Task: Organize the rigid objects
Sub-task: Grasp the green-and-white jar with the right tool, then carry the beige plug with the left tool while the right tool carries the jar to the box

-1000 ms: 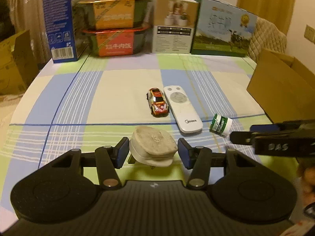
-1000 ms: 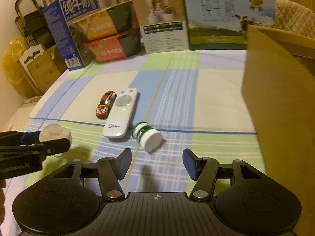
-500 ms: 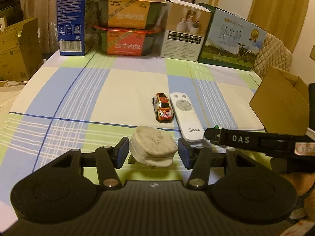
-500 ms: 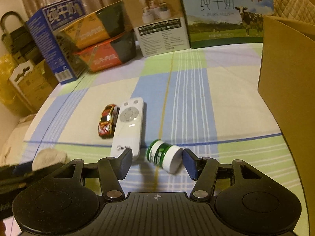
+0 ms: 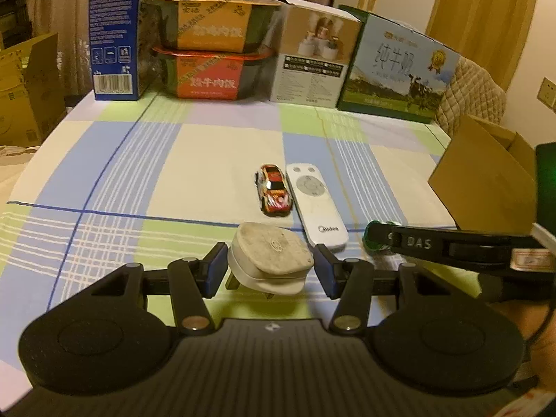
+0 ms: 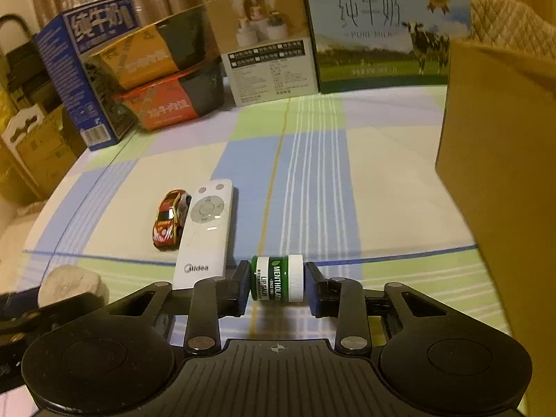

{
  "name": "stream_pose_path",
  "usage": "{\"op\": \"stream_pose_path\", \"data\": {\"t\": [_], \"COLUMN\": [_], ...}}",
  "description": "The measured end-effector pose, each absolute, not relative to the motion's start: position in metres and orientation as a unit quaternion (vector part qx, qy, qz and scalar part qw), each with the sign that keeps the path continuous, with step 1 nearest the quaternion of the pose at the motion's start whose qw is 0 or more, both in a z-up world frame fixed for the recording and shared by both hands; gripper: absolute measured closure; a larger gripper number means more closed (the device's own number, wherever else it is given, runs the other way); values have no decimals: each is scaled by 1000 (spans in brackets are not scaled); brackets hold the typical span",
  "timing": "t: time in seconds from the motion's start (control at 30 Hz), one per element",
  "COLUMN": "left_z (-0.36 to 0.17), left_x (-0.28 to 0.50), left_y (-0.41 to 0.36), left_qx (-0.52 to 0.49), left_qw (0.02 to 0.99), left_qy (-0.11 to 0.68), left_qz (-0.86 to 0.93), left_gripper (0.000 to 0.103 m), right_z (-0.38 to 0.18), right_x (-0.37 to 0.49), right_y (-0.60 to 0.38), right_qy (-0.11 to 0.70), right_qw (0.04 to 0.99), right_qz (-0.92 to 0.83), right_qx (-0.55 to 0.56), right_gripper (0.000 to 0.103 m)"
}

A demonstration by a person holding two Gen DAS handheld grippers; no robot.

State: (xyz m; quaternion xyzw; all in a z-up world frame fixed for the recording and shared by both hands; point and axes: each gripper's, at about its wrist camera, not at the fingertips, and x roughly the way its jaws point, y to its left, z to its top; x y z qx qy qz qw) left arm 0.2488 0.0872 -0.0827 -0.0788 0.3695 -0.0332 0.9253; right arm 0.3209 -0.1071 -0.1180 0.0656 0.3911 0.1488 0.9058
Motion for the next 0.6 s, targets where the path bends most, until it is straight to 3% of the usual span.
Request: {"op": "stream_pose_path", "data": {"t": [0.3, 0.6], "left_z": [-82, -46], "left_x": [235, 196], "left_y": [67, 50], "left_qx": [-61, -70], "left_qw": [922, 928], "left_qy": [378, 361], "left_qz": [-54, -55], "left_gripper": [54, 54], "right_z": [-99, -57], "right_x": [274, 222], "right_y": [-133, -158], "right_qy": [386, 366], "right_qw": [908, 915], "right_qz": [153, 150], "right_qx": [55, 73], "right_gripper": [74, 74]}}
